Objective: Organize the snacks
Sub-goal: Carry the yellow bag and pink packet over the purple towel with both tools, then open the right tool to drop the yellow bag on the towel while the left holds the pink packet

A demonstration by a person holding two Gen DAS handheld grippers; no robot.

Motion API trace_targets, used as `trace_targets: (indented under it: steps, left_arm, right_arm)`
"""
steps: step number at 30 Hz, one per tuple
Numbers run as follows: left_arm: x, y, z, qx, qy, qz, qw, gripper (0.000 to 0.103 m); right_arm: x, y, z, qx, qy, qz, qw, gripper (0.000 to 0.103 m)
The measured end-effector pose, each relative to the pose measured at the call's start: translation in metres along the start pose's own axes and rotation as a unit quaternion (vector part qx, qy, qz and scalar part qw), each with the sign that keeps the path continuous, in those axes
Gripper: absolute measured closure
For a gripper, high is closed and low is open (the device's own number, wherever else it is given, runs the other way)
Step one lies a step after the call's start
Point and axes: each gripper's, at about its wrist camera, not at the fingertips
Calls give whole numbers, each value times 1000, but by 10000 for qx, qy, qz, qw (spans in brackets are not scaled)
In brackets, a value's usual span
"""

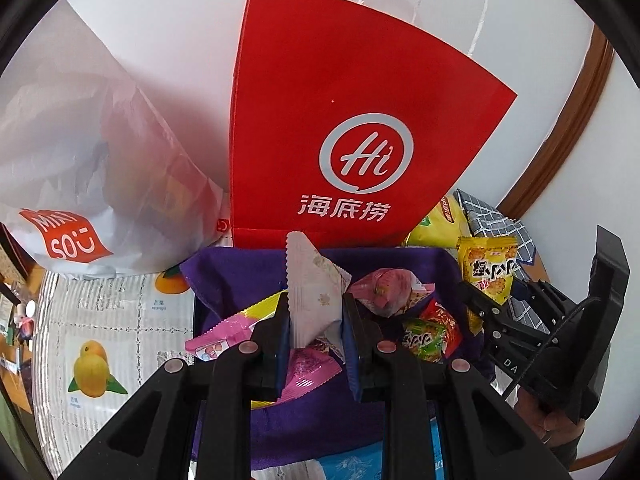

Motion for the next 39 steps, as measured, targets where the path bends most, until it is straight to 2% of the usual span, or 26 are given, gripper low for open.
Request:
trace_targets:
  steps: [11,39]
  left_arm:
    - [2,5,6,-7,-43,93,9999,81]
    - [3,3,3,-11,31,70,10000,81]
  right_arm:
    - [-4,18,-8,78,168,246,9995,51]
    - [-9,28,-21,96,477,443,9978,51]
Point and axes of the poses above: each gripper's, at about its wrist camera, not at the fingertips, and z roughly against the way its jaws point, y to its left, x to its top, and after that the axes turned 4 degrees about x, right-handed
